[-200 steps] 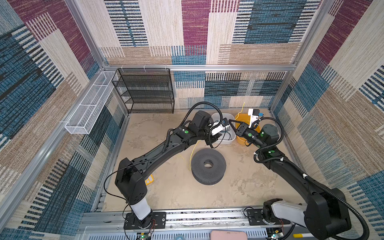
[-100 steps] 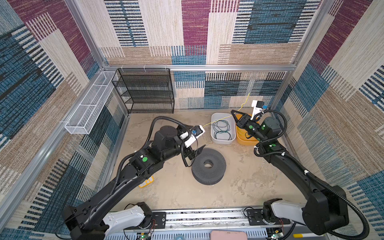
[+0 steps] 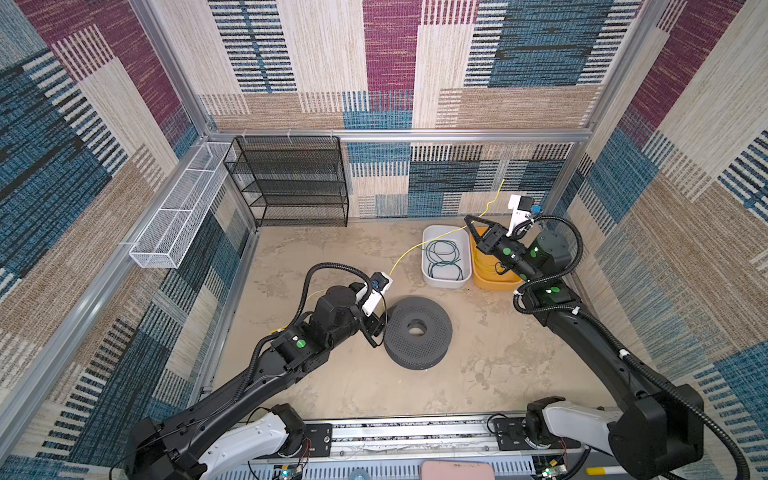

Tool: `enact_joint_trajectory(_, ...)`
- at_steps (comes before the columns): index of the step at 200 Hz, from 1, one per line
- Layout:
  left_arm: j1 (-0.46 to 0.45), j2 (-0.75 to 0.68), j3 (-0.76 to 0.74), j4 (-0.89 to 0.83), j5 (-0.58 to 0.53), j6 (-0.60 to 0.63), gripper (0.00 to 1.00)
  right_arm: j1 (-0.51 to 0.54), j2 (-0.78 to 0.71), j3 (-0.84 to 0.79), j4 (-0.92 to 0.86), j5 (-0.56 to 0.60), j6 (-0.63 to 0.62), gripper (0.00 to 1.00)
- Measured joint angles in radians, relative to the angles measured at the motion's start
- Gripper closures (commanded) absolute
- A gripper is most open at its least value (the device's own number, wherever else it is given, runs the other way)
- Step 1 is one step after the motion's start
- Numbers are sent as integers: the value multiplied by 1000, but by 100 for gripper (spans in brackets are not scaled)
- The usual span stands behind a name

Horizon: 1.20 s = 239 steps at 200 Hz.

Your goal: Wrap the cables

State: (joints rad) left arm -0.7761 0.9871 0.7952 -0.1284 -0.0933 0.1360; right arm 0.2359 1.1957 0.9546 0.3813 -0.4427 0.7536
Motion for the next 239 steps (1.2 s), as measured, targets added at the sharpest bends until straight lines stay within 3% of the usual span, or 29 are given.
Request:
enact_joint_trajectory(35,1,46,-5,68,1,-5,100,0,-12,0,-5,-2,0,100)
enact_joint_trajectory(58,1,46,-16,87,15,-5,100,-1,-12,2,-12,2,0,98)
enact_joint_trajectory(84,2,58,9,93,18,2,100,0,5,43,-51,1,-15,48)
enact_joint_trajectory(100,9,104,82,90,21,18,100,0,6,54,-66,-3,-34,30)
enact_joint_trajectory(127,38,206,260,69,38,48,100,0,-47,18,-100,-26,-55,22)
enact_joint_trajectory(173,47,400,547,-18,104,80,100,68,-117,-82,-91,-77,-49,23)
enact_joint_trajectory(201,46,472,611,-48,126,76,100,129,-128,-94,-71,-89,-24,19)
enact_joint_trajectory(239,61,515,659,-77,125,53,100,131,-225,-3,-134,15,-105,15)
